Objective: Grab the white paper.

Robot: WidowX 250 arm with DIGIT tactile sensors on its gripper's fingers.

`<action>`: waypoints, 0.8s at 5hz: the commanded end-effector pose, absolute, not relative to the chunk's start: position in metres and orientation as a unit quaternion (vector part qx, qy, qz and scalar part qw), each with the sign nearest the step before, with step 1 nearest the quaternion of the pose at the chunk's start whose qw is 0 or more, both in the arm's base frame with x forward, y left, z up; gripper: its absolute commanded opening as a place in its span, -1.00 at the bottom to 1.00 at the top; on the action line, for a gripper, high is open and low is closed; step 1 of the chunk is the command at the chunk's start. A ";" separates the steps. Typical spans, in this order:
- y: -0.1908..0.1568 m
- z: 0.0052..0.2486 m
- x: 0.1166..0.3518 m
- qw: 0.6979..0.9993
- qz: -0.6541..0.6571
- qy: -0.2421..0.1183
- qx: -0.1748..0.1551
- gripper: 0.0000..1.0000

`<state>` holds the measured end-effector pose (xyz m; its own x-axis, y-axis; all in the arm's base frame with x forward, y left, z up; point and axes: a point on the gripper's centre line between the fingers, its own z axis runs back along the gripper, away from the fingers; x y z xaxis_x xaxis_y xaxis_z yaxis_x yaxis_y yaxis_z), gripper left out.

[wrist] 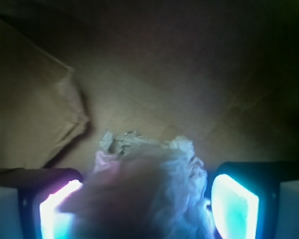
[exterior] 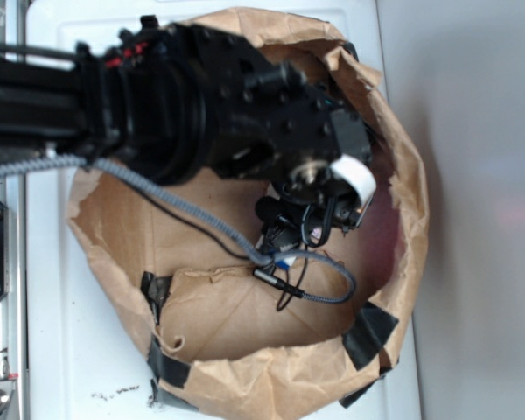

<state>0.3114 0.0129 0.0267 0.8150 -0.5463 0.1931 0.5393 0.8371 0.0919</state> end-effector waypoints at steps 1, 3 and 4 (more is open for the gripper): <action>0.009 0.024 0.319 0.951 -0.286 -0.116 0.032 -1.00; 0.013 0.089 0.305 0.944 -0.281 -0.169 -0.031 -1.00; 0.012 0.138 0.291 0.937 -0.273 -0.194 -0.096 -1.00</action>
<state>0.2841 0.0051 0.1174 0.8016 -0.4769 0.3607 0.5494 0.8254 -0.1298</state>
